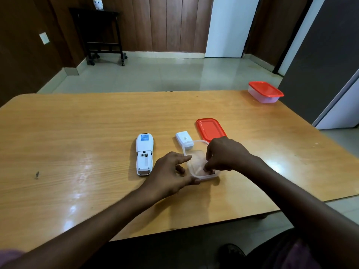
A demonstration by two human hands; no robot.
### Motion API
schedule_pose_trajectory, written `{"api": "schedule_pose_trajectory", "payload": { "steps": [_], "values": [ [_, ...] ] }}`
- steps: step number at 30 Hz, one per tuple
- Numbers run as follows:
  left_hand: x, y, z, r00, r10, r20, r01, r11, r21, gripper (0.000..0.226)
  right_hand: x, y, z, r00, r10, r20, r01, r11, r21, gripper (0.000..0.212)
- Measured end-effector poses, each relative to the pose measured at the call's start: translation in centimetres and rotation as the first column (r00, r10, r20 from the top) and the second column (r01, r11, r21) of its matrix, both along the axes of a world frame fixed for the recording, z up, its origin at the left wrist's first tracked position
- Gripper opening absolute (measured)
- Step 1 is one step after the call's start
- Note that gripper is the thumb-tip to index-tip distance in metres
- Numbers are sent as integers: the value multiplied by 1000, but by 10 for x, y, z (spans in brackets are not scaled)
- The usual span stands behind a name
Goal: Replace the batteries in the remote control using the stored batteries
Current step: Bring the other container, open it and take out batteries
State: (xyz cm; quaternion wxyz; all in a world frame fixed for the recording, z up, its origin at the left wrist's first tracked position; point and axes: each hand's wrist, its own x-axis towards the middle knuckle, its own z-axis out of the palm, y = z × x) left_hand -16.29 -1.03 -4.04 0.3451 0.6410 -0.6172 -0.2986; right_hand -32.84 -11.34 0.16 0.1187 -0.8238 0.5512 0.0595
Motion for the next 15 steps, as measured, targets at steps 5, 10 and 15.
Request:
{"api": "schedule_pose_trajectory", "payload": {
  "steps": [5,10,15],
  "values": [
    [0,-1,-2,1000,5,9,-5,1000,-12,79,2,-2,-1,998,-28,51,25,998,58,25],
    [0,-2,-4,999,3,42,-2,1000,-22,82,3,-2,-2,996,-13,91,4,995,97,21],
    [1,-3,-6,999,3,47,-1,999,-36,81,0,-4,-1,992,-14,128,6,998,64,22]
  ]
}}
